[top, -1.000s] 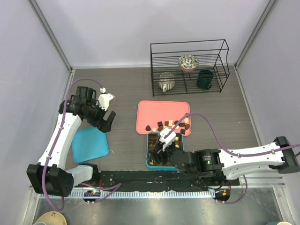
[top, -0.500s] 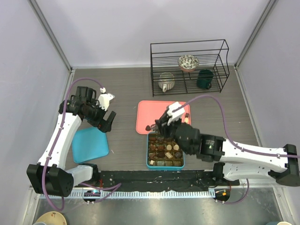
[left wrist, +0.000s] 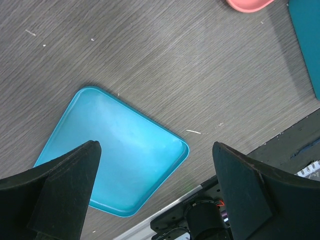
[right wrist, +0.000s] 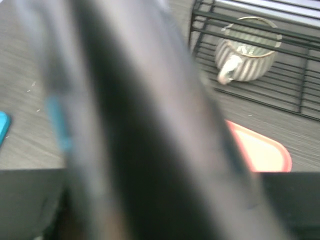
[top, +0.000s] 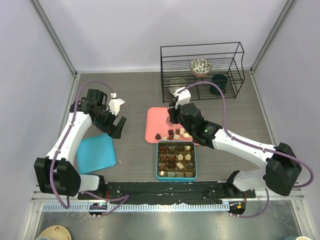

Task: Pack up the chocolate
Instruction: Pick up the fake chocolate from the plate.

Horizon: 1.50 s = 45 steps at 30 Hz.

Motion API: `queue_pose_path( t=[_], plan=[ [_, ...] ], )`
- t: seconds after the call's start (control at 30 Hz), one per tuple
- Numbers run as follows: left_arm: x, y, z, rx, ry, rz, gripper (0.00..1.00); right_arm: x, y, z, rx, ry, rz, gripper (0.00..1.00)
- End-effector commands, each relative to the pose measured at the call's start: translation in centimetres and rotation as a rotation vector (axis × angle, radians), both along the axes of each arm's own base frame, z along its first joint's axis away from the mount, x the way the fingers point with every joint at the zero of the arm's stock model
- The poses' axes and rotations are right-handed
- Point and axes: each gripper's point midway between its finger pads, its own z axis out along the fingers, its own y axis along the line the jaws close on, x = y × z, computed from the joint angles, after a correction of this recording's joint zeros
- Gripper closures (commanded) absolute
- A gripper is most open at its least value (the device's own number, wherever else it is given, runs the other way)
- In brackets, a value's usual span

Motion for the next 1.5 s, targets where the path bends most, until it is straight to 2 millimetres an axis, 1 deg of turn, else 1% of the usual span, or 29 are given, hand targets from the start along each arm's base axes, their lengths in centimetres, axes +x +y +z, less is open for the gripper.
queue_pose_path(
  t=[0.0, 0.1, 0.2, 0.27, 0.37, 0.5, 0.77, 0.9, 1.17, 1.47],
  plan=[
    [2.5, -0.4, 0.8, -0.017, -0.056, -0.015, 0.0, 0.2, 1.8, 2.9, 0.105, -0.063, 0.053, 0.66],
    [3.2, -0.4, 0.7, -0.025, -0.055, -0.014, 0.0, 0.1, 2.1, 2.2, 0.103, -0.041, 0.062, 0.65],
    [3.6, -0.2, 0.2, -0.022, -0.041, -0.01, 0.0, 0.3, 1.8, 1.3, 0.087, -0.033, 0.039, 0.57],
    [3.8, -0.2, -0.1, -0.026, -0.032, -0.007, 0.0, 0.4, 1.8, 0.7, 0.074, -0.028, 0.032, 0.55],
    [4.0, 0.0, -0.2, -0.028, -0.031, -0.004, 0.0, 0.6, 1.7, 0.1, 0.068, -0.02, 0.025, 0.55],
    [4.0, 0.1, -0.2, -0.026, -0.031, -0.002, 0.0, 0.8, 1.7, -1.2, 0.052, -0.007, 0.016, 0.55],
    [4.0, 0.6, -0.1, -0.026, -0.031, 0.002, 0.0, 0.9, 1.1, -3.6, 0.009, 0.01, -0.007, 0.52],
    [4.0, 0.6, 0.0, -0.027, -0.028, 0.003, 0.0, 0.9, 0.7, -3.9, 0.002, 0.007, -0.018, 0.49],
    [4.0, 0.7, 0.3, -0.023, -0.032, 0.003, 0.0, 0.5, 0.3, -4.7, 0.0, 0.023, -0.021, 0.48],
    [3.8, 0.8, 0.6, -0.025, -0.035, 0.004, 0.0, -0.3, 0.0, -5.4, -0.008, 0.064, -0.014, 0.55]
  ],
)
